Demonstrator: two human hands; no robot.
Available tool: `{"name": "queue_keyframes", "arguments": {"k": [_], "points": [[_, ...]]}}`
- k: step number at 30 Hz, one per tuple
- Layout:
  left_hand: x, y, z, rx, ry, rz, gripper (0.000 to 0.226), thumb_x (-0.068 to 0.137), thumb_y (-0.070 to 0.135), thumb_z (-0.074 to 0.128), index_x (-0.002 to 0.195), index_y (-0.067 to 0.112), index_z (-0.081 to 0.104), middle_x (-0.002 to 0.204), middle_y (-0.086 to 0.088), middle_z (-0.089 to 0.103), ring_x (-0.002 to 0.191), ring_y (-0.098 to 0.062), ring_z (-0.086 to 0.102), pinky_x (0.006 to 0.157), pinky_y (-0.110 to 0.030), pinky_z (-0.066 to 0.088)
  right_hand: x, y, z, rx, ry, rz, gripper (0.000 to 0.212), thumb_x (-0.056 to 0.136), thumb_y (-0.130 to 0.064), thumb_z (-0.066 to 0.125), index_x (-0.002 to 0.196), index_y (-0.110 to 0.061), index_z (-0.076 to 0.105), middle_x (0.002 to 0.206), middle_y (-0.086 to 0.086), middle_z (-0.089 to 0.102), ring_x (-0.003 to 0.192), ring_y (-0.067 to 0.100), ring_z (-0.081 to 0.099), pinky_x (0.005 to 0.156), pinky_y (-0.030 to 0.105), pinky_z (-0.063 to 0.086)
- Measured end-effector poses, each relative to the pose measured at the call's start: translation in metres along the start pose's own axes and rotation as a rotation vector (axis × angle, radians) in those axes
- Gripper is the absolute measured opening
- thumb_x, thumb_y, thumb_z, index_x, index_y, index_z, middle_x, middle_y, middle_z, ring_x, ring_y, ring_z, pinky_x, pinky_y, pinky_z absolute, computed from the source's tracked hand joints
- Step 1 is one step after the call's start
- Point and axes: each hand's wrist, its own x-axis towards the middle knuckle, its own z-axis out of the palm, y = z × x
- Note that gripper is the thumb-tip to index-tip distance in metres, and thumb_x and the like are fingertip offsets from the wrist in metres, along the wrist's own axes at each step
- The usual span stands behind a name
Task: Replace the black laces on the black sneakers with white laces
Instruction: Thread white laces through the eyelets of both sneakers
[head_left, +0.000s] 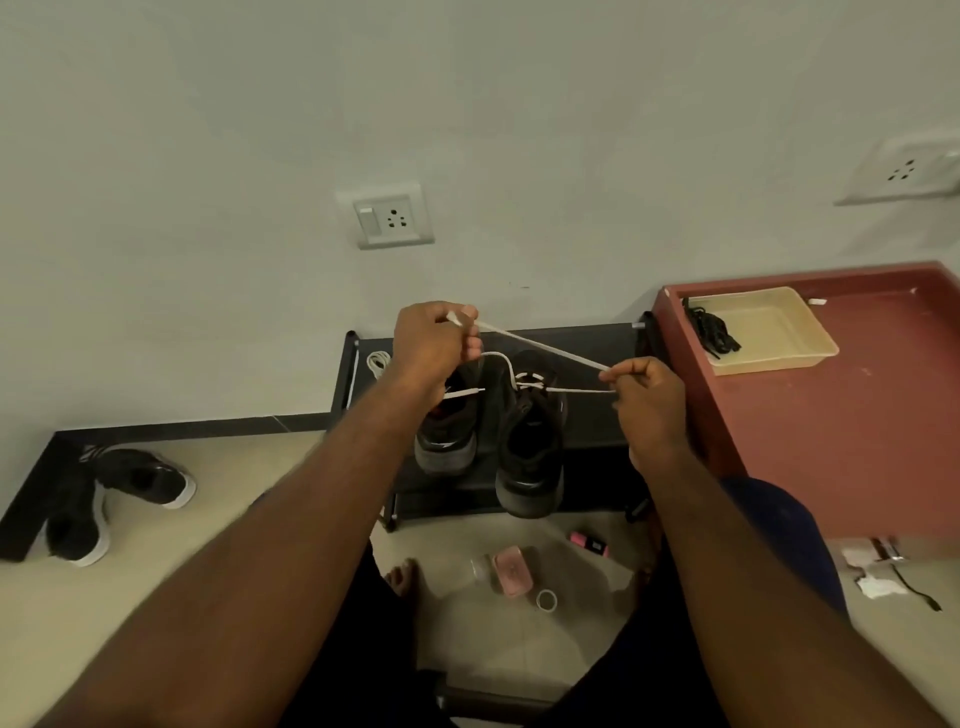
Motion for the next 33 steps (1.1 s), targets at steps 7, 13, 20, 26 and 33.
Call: {"name": "queue_keyframes", "arguments": {"k": [7,13,20,26,33], "points": [[-0.008,-0.003,0.007,-0.053,-0.072,-0.087,0.015,0.097,-0.004,0.051,0.109,-0.005,0.060,0.091,-0.019,0.070,0.077,-0.024,0.072,0.077,-0.030,0.061,0.018,-0.007,-0.002,-0.162,0.112,-0.050,0.007,0.091,-0.014,0.064,0.089,-0.021,0.065,0.098,0.006,0.067,0.084,0.016,0.064,0.071,0.027,0.051],[0.005,-0.036,0.056,0.164,-0.184,0.104,0.038,0.103,0.007,0.042,0.141,0.008,0.040,0.091,-0.005,0.069,0.082,-0.010,0.069,0.074,-0.021,0.057,0.003,-0.036,0.041,0.119,-0.435,0.077,0.034,0.101,-0.041,0.055,0.100,-0.012,0.073,0.091,0.002,0.075,0.080,0.014,0.070,0.065,0.026,0.052],[0.041,-0.096,0.068,0.729,-0.253,0.431,0.076,0.097,0.005,0.044,0.157,0.018,-0.002,0.134,-0.018,0.051,0.117,-0.030,0.054,0.101,-0.049,0.045,0.051,-0.024,0.065,0.268,-0.554,0.323,0.024,0.100,-0.021,0.059,0.112,-0.002,0.068,0.082,0.004,0.069,0.069,0.011,0.065,0.060,0.025,0.053],[0.056,-0.123,0.066,0.760,-0.384,0.381,0.096,0.092,-0.002,0.048,0.149,0.024,-0.025,0.155,-0.006,0.036,0.136,-0.016,0.039,0.110,-0.021,0.031,0.083,0.000,0.061,0.181,-0.795,0.531,0.030,0.095,-0.005,0.058,0.125,0.000,0.062,0.117,0.018,0.070,0.105,0.024,0.070,0.084,0.033,0.058],[0.071,-0.118,0.079,0.679,-0.366,0.374,0.082,0.095,0.005,0.046,0.155,0.011,-0.010,0.158,-0.010,0.030,0.142,-0.021,0.035,0.117,-0.036,0.032,0.091,-0.001,0.069,0.203,-0.698,0.522,0.020,0.091,0.001,0.058,0.108,0.001,0.068,0.089,0.008,0.071,0.078,0.016,0.067,0.064,0.024,0.056]]}}
